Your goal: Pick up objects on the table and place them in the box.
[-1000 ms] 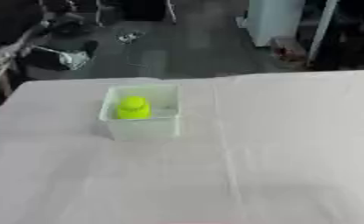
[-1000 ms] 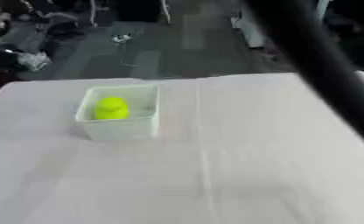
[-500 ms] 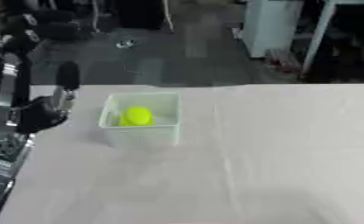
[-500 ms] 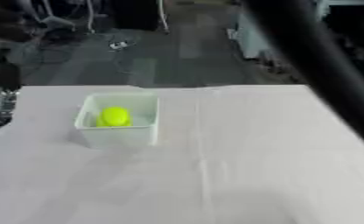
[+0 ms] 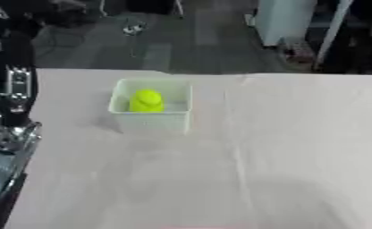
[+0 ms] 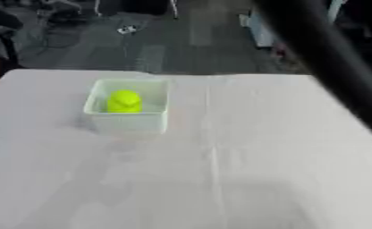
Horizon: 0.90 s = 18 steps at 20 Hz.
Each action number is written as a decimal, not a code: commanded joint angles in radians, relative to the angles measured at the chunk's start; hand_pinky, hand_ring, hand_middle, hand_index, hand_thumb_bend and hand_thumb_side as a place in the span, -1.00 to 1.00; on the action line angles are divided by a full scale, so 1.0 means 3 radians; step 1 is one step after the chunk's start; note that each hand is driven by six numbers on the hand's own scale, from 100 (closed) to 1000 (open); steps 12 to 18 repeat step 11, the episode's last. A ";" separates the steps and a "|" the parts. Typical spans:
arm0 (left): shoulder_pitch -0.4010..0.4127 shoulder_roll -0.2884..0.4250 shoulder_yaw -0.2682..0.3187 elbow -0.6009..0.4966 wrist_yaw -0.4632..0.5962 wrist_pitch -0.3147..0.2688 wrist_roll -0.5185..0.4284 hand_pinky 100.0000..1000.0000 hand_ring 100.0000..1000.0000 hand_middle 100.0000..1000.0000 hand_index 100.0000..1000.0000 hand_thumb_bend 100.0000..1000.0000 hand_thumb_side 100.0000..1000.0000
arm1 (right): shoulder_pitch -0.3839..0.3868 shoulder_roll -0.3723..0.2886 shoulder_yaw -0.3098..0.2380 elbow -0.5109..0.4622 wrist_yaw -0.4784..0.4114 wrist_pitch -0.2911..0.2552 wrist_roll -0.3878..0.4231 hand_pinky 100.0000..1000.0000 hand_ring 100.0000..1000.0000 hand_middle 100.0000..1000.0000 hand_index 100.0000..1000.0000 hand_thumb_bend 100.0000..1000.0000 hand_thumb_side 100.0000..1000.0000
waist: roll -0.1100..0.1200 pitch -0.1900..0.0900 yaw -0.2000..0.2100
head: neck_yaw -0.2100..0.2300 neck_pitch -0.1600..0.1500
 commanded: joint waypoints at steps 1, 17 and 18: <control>-0.0002 0.0083 0.0041 -0.0061 0.0028 0.0007 -0.0042 0.07 0.13 0.38 0.41 -1.00 0.52 | -0.0041 -0.0079 -0.0028 -0.0045 -0.0008 -0.0014 -0.0007 -0.98 -0.18 -0.01 0.60 -1.00 1.00 | 0.0010 -0.0027 -0.0014 | 0.0000 0.0003; 0.0071 0.0068 0.0042 -0.0061 -0.0021 0.0056 -0.0141 0.09 0.13 0.40 0.44 -1.00 0.54 | -0.0060 -0.0060 -0.0030 -0.0045 -0.0015 0.0044 0.0054 -0.98 -0.18 0.00 0.61 -1.00 1.00 | 0.0019 -0.0012 -0.0032 | -0.0037 -0.0082; 0.0071 0.0068 0.0042 -0.0061 -0.0021 0.0056 -0.0141 0.09 0.13 0.40 0.44 -1.00 0.54 | -0.0060 -0.0060 -0.0030 -0.0045 -0.0015 0.0044 0.0054 -0.98 -0.18 0.00 0.61 -1.00 1.00 | 0.0019 -0.0012 -0.0032 | -0.0037 -0.0082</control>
